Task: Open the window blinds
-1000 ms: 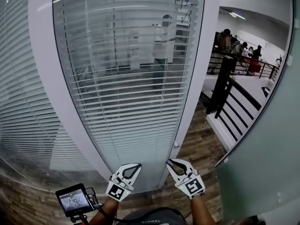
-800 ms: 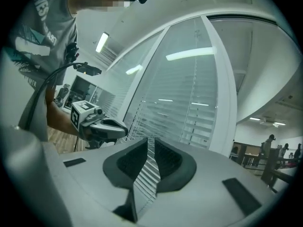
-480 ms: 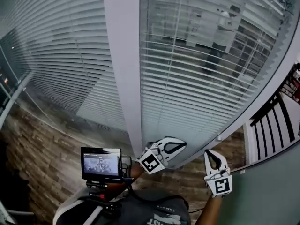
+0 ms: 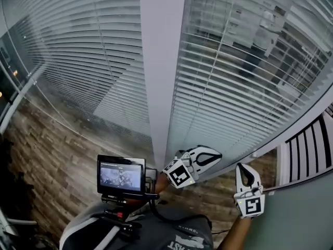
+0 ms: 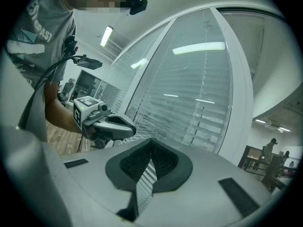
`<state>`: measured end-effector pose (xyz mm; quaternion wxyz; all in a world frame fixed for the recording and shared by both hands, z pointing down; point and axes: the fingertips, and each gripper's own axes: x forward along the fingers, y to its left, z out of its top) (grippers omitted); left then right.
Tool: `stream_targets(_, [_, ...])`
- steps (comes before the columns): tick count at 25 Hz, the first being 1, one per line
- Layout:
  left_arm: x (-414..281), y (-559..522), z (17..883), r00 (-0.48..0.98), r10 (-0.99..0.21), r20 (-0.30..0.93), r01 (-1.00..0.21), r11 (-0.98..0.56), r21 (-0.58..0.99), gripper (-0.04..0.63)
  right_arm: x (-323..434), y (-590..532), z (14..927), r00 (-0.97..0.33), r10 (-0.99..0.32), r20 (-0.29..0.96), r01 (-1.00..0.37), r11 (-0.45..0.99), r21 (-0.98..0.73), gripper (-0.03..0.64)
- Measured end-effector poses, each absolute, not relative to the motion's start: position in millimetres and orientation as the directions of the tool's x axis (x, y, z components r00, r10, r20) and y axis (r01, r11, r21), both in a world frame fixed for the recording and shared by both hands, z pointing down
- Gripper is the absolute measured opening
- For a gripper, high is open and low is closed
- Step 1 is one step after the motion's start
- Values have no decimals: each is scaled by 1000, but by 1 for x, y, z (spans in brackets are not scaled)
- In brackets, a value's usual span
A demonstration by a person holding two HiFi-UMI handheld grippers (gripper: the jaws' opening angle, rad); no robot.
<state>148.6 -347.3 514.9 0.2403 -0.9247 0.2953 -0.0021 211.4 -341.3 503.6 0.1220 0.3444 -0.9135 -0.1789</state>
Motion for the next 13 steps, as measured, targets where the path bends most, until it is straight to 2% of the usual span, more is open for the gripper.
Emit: stream_targets(13, [150, -347, 509, 824, -550, -137, -548, -711, -441, 5, 213, -342, 498, -737, -669, 102, -583, 704, 405, 3])
